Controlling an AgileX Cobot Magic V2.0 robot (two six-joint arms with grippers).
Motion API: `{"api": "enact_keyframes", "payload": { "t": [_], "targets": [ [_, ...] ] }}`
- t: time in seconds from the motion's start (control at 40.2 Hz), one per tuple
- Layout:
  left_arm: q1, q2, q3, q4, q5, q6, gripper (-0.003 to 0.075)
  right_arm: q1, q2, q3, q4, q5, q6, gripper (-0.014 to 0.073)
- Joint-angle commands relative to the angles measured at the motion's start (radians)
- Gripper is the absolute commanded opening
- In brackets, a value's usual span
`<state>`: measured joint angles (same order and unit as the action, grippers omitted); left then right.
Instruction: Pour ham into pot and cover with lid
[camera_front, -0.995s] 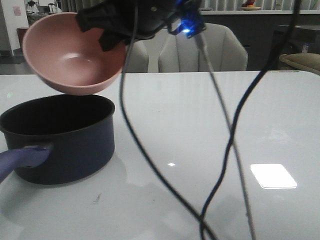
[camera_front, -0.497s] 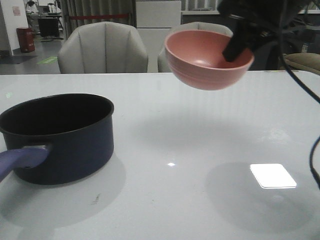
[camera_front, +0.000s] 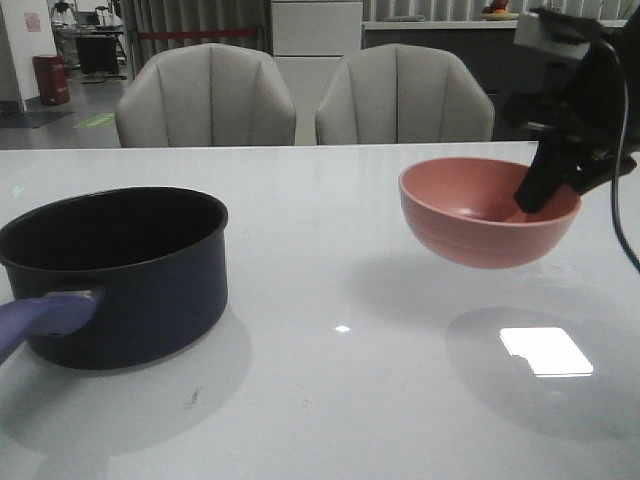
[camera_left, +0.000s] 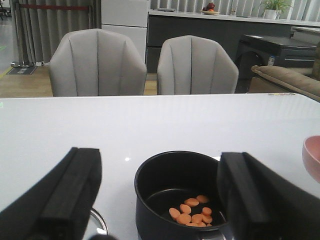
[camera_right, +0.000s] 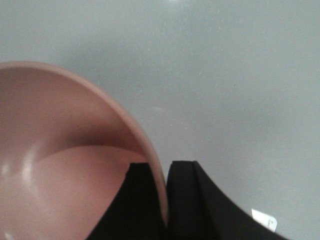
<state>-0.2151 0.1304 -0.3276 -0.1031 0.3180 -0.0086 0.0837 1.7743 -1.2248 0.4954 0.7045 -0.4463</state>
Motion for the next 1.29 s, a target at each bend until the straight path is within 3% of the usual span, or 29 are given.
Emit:
{"api": "enact_keyframes", "payload": {
  "t": [0.0,0.174,0.323,0.423,0.721,1.045,1.268],
  "targets": [
    [-0.008,0.008,-0.025,-0.009,-0.078,-0.001,0.0509,-0.006,0.004,-0.022,0.010,0.006,-0.001,0.0139],
    [-0.008,0.008,-0.025,-0.009,-0.078,-0.001,0.0509,-0.006,0.057,-0.022,0.010,0.013,0.000,0.0190],
    [-0.008,0.008,-0.025,-0.009,-0.078,-0.001,0.0509,-0.006,0.058,-0.029,0.010,0.011,0.000,0.0377],
    [-0.008,0.008,-0.025,-0.009,-0.078,-0.001,0.0509,-0.006,0.050,-0.029,0.010,0.010,-0.001,0.0446],
    [-0.008,0.008,-0.025,-0.009,-0.078,-0.001,0.0509,-0.006,-0.114,0.016,0.023,-0.015,-0.031,0.0444],
    [-0.008,0.008,-0.025,-0.009,-0.078,-0.001,0.0509,0.006,-0.453,0.212,0.027,-0.229,-0.039,0.0444],
    [-0.008,0.008,-0.025,-0.009,-0.078,-0.001,0.0509,0.099,-0.724,0.398,0.025,-0.396,-0.040,0.0444]
  ]
}}
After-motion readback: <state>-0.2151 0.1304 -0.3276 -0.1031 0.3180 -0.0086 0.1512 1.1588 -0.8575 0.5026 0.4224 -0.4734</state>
